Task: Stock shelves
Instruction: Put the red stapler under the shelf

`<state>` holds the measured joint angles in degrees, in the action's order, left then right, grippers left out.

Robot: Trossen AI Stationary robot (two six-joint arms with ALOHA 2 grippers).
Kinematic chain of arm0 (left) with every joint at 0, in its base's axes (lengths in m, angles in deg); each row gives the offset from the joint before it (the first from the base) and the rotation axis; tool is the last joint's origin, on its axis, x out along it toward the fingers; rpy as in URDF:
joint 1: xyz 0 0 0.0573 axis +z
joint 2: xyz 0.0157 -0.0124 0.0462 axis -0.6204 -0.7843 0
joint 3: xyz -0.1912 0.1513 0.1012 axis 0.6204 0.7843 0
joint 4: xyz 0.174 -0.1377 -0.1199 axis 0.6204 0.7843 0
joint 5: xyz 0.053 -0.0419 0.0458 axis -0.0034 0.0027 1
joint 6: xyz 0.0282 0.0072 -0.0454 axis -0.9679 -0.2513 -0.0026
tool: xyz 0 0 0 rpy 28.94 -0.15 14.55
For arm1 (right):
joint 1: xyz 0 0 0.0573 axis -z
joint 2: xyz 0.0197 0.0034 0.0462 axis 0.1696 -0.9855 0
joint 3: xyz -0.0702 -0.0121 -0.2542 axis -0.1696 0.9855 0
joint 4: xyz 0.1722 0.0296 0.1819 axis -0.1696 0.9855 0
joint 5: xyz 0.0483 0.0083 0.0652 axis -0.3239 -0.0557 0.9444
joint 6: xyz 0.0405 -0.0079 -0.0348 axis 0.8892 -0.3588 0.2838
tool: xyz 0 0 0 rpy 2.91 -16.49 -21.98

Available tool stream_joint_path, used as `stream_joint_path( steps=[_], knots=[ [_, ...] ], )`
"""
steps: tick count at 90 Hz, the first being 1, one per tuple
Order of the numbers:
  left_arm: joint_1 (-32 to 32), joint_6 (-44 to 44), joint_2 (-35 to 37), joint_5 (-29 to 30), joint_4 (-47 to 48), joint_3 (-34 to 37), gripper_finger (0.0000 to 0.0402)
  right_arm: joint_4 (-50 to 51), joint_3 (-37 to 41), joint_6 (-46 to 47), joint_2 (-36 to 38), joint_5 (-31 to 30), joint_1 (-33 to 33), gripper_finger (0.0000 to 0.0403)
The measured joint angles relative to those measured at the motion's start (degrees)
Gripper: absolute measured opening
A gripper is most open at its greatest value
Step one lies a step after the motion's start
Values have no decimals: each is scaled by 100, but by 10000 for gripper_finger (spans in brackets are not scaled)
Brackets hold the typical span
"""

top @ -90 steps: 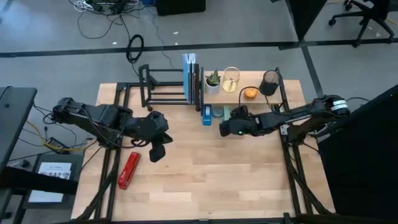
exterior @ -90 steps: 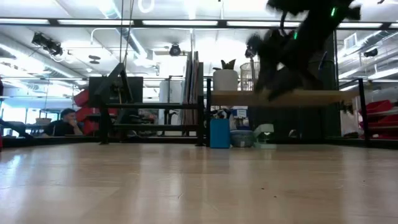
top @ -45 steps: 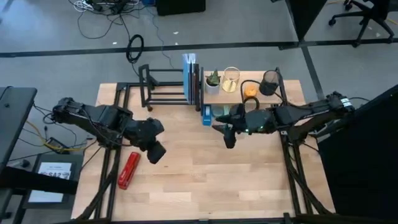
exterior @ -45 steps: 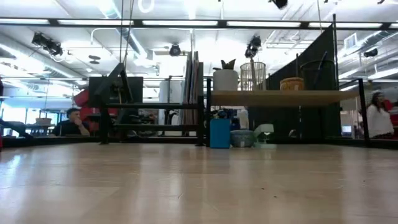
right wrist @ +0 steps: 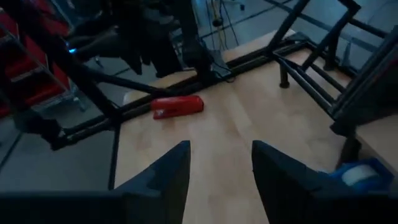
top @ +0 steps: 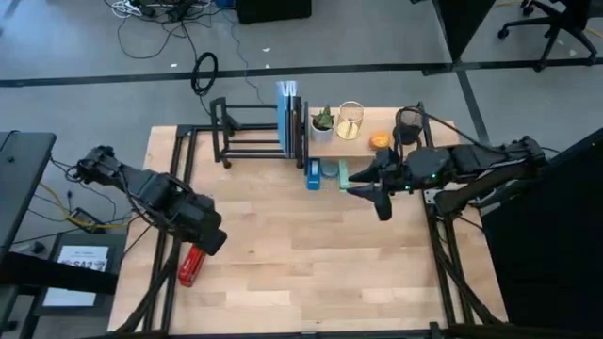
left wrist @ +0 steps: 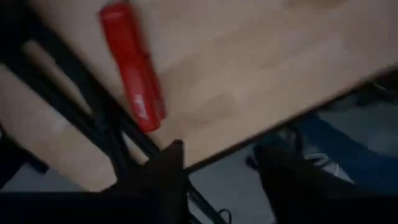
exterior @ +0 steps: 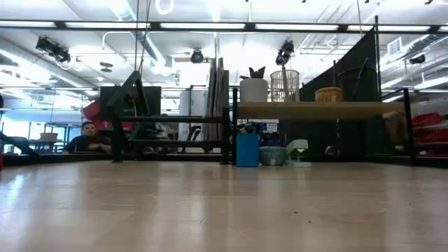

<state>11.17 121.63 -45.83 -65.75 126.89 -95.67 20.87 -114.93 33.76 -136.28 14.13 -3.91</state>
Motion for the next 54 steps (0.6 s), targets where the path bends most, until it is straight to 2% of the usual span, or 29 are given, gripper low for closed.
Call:
stream_joint_path(
  steps=[9,16,24,39,54],
  knots=[
    [9,343,374,-346,-726,1053,216,86,0,1,31,0,0,142],
    [4,585,605,-643,-1266,1883,209,97,0,2,18,59,0,141],
    [12,707,755,-706,-1809,2623,199,96,0,5,0,220,0,140],
    [94,857,666,-770,-2158,3451,193,99,2,41,-1,422,0,141],
    [94,987,648,-780,-2255,3841,193,98,2,43,-4,546,34,139]
  ],
)
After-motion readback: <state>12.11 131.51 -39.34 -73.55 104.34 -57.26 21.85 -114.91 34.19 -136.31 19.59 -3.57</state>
